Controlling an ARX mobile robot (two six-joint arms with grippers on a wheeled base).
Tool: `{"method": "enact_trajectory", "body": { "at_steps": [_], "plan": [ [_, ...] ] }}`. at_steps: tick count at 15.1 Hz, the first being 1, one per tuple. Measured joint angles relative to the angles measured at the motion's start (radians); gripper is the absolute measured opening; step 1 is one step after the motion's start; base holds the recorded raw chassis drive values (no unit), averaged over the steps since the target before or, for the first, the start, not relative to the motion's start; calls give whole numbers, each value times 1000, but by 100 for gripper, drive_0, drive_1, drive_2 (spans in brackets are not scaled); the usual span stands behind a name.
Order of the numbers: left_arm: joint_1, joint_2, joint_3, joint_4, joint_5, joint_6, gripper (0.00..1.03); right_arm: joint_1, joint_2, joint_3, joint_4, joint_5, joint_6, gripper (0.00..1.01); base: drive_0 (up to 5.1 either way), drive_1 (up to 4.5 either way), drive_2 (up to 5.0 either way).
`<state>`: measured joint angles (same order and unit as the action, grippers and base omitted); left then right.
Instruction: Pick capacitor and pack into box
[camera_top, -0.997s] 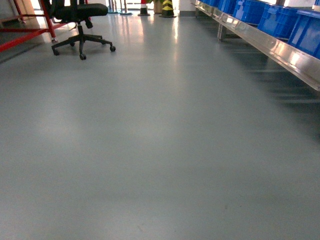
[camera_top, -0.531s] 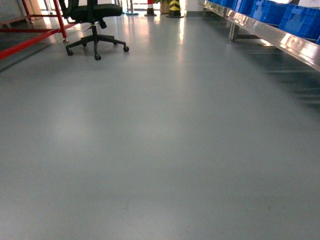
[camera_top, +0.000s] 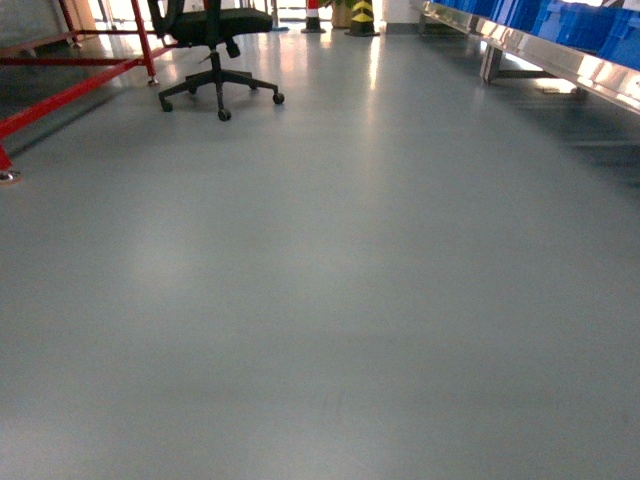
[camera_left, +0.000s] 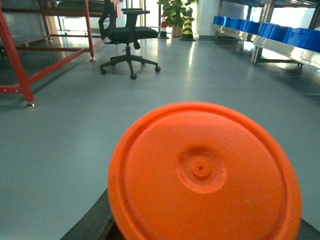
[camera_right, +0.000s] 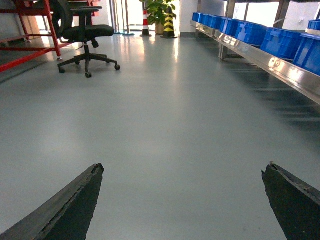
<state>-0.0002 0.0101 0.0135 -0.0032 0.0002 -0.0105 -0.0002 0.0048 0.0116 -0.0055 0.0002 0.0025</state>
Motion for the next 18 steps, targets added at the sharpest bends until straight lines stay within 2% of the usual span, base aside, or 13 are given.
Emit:
{"method": "enact_trajectory", "body": {
  "at_steps": [18],
  "plan": [
    [0,0,0,-3,-1,0,44,0,0,0,0,0,0,98,-493,248,248]
  ]
}}
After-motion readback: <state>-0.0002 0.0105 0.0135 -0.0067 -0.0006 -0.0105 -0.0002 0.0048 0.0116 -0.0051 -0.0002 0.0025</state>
